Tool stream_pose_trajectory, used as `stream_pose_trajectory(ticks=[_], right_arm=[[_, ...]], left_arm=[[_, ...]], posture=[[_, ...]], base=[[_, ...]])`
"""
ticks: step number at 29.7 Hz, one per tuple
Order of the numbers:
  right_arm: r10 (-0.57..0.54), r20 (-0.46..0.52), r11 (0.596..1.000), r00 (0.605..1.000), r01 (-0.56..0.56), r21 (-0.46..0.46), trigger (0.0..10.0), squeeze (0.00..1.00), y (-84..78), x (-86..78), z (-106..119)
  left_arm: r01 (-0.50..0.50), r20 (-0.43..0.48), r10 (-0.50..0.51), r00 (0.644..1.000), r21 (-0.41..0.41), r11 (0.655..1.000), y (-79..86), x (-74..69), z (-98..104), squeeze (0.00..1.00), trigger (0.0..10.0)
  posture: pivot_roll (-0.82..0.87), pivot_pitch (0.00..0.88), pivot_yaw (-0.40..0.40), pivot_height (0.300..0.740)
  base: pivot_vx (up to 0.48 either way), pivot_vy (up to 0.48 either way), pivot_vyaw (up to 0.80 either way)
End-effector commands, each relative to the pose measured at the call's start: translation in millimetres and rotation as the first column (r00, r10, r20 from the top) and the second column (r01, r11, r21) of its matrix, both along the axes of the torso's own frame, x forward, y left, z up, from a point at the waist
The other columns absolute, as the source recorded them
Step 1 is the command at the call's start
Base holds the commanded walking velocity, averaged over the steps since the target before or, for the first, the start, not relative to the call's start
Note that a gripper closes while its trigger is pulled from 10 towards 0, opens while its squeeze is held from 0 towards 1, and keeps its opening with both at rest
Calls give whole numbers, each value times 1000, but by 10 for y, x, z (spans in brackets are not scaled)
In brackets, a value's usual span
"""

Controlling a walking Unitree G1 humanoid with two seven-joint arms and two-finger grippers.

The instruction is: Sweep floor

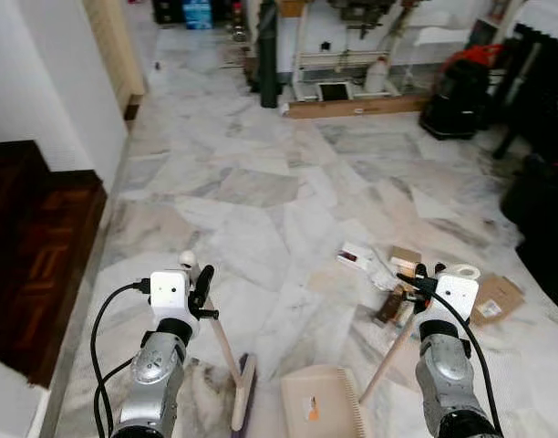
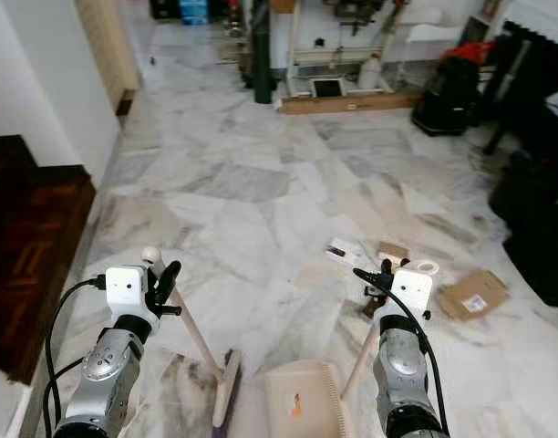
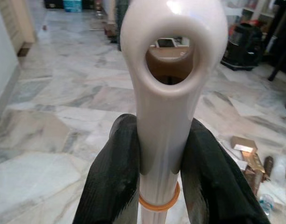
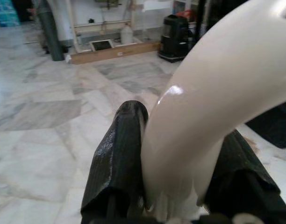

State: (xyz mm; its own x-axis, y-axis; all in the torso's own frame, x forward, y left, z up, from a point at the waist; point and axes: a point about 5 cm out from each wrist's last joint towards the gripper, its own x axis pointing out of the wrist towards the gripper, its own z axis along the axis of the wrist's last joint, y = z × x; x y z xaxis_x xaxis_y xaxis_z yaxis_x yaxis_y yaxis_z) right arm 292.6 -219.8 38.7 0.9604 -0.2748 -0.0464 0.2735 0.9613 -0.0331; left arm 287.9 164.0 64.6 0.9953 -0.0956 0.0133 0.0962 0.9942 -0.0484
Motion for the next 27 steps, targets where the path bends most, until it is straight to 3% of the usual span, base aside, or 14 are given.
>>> stream_pose_trajectory(ticks=[1,15,27], right_arm=[[-2,16,1000,1000,2,-9,10000,0,-21,30,48],[0,16,1000,1000,1,-19,10000,0,-22,6,33],[-4,26,1000,1000,4,-19,10000,0,-24,27,59]], left_arm=[[3,13,-3,1000,10,1000,-7,14,26,0,10000],[-5,23,4,1000,21,1000,42,22,49,0,10000],[-10,47,10,999,15,1000,32,51,101,0,10000]], posture=[[9,0,0,740],[10,0,7,740],[15,0,5,740]], base=[[0,0,-800],[0,0,-791],[0,0,0]])
